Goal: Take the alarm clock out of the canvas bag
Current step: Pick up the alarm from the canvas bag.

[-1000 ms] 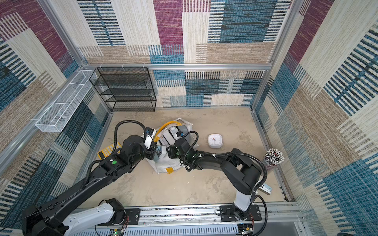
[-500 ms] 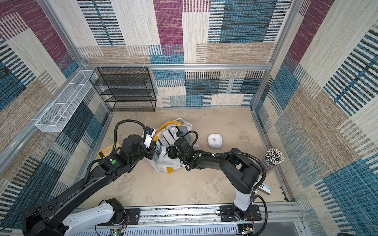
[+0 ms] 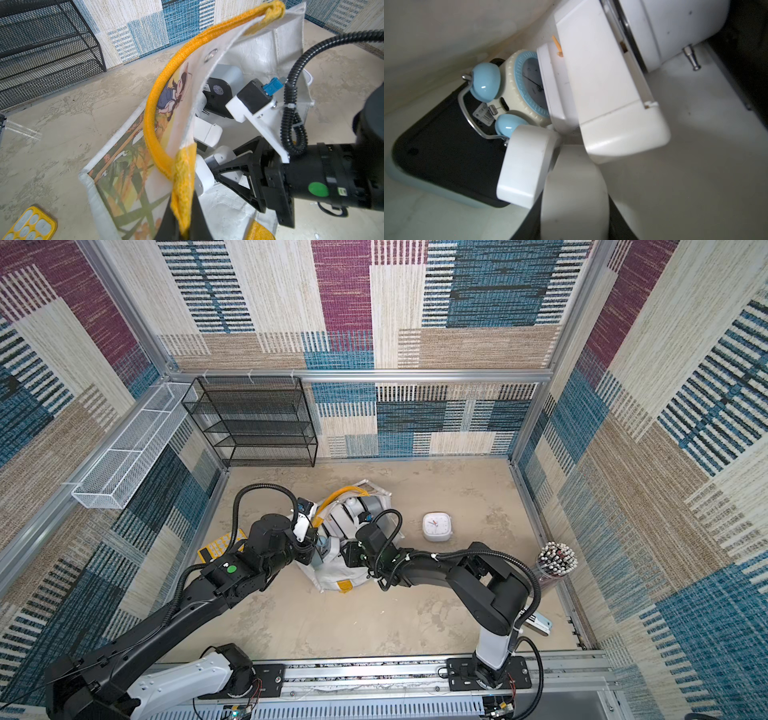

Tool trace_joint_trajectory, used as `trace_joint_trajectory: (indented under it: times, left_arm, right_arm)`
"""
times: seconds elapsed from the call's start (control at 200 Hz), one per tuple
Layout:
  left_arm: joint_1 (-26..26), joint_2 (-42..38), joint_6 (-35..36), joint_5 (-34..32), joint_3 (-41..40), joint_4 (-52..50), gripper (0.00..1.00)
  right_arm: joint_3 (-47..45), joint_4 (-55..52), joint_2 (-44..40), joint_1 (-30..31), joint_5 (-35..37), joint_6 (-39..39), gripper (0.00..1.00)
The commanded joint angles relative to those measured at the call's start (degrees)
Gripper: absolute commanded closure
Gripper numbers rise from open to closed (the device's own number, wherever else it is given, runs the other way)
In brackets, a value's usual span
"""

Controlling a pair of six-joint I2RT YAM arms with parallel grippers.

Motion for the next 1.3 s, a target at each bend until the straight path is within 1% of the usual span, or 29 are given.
trace_joint_trajectory:
  times: [0.0, 0.406, 0.836, 1.052, 1.297]
  left_arm:
    - [0.0, -0.24, -1.03, -0.71, -0.03, 1.57, 1.0]
    - [-0.07, 0.28, -2.54, -2.46, -0.08, 0.97, 1.0]
    - [-0.1, 2.35, -4.01, -4.35, 1.09, -0.18, 1.0]
    - [-0.1, 3.26, -4.87, -5.48, 1.83, -0.01, 1.0]
    - [-0.1, 3.62, -5.68, -5.72, 1.84, -0.37, 1.0]
  right_arm:
    - [-0.24, 1.4, -0.71, 0.07, -0.18, -0.27, 0.64]
    - [-1.69, 1.96, -3.75, 0.07, 1.72, -1.08, 0.73]
    - [-3.59, 0.34, -7.93, 0.16, 4.13, -3.49, 0.73]
    - [-7.18, 1.0, -12.48, 0.11, 6.41, -6.14, 0.73]
    - [-14.37, 7.97, -19.44, 0.1, 5.84, -9.55, 0.73]
